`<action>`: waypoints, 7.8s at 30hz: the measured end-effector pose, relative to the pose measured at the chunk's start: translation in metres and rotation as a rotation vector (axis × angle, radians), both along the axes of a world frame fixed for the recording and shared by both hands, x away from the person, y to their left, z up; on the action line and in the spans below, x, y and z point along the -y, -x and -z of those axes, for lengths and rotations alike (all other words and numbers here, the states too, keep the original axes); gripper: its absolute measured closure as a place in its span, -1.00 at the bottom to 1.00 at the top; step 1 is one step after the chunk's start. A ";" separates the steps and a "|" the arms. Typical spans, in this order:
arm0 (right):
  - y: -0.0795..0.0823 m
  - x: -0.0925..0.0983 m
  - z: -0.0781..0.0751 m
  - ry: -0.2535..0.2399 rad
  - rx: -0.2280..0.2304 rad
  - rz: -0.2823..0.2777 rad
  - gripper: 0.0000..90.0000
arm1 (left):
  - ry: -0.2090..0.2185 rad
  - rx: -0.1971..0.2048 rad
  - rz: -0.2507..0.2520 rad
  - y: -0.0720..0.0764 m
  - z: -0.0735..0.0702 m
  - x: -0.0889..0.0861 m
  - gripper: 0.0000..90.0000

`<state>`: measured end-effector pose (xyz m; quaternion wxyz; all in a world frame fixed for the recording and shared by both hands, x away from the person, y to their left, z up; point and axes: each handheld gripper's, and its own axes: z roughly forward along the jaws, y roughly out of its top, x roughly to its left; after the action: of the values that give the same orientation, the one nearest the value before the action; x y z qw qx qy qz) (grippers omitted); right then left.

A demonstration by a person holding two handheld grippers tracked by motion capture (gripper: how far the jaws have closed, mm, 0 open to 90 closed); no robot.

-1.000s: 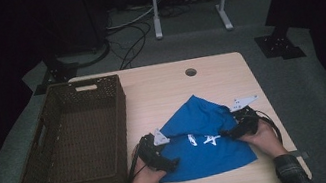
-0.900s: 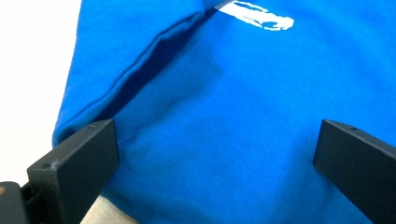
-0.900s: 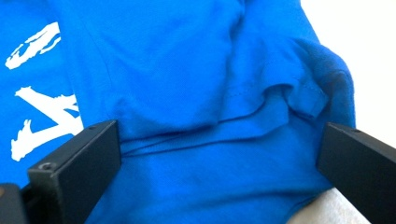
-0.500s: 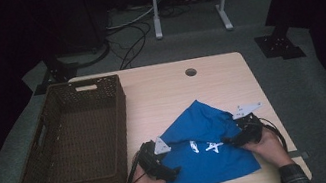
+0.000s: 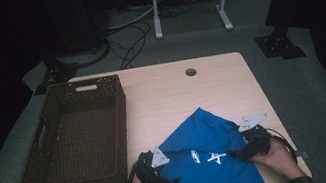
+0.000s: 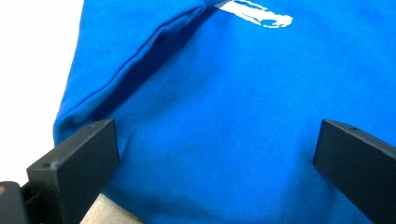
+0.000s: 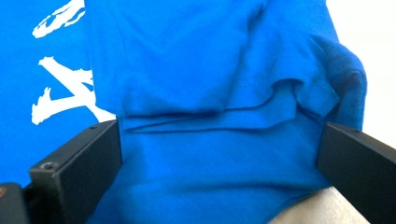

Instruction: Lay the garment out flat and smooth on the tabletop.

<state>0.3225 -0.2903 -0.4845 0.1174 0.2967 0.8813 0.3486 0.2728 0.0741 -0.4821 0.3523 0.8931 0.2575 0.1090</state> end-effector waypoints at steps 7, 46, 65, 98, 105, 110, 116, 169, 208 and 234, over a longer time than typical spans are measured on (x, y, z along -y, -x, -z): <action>0.006 0.005 0.003 -0.025 0.017 -0.013 -1.00 | 0.001 0.001 -0.011 0.006 0.000 0.000 -1.00; 0.006 0.006 0.004 -0.036 0.024 -0.015 -1.00 | 0.094 0.017 0.050 -0.006 -0.040 0.028 -0.98; 0.006 0.006 0.004 -0.037 0.024 -0.015 -1.00 | 0.148 0.006 0.094 -0.025 -0.050 0.048 -0.81; 0.006 0.006 0.004 -0.037 0.024 -0.014 -1.00 | 0.156 0.030 0.138 -0.043 -0.049 0.087 -0.31; 0.006 0.006 0.004 -0.037 0.025 -0.015 -1.00 | 0.161 0.017 0.136 -0.046 -0.050 0.095 -0.24; 0.006 0.006 0.004 -0.037 0.025 -0.015 -1.00 | 0.169 0.005 0.149 -0.048 -0.049 0.102 -0.21; 0.006 0.006 0.004 -0.037 0.025 -0.015 -1.00 | 0.182 -0.007 0.137 -0.051 -0.047 0.109 -0.14; 0.006 0.006 0.004 -0.037 0.022 -0.014 -1.00 | 0.121 -0.062 0.152 -0.051 -0.007 0.159 0.29; 0.006 0.006 0.004 -0.038 0.023 -0.013 -1.00 | 0.211 -0.083 0.103 -0.056 -0.027 0.140 0.87; 0.006 0.006 0.004 -0.038 0.023 -0.014 -1.00 | 0.243 -0.042 0.044 -0.075 -0.053 0.113 0.88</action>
<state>0.3169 -0.2959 -0.4881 0.1197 0.2887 0.8751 0.3695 0.3483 -0.0393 -0.4293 0.4549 0.8514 0.2564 0.0504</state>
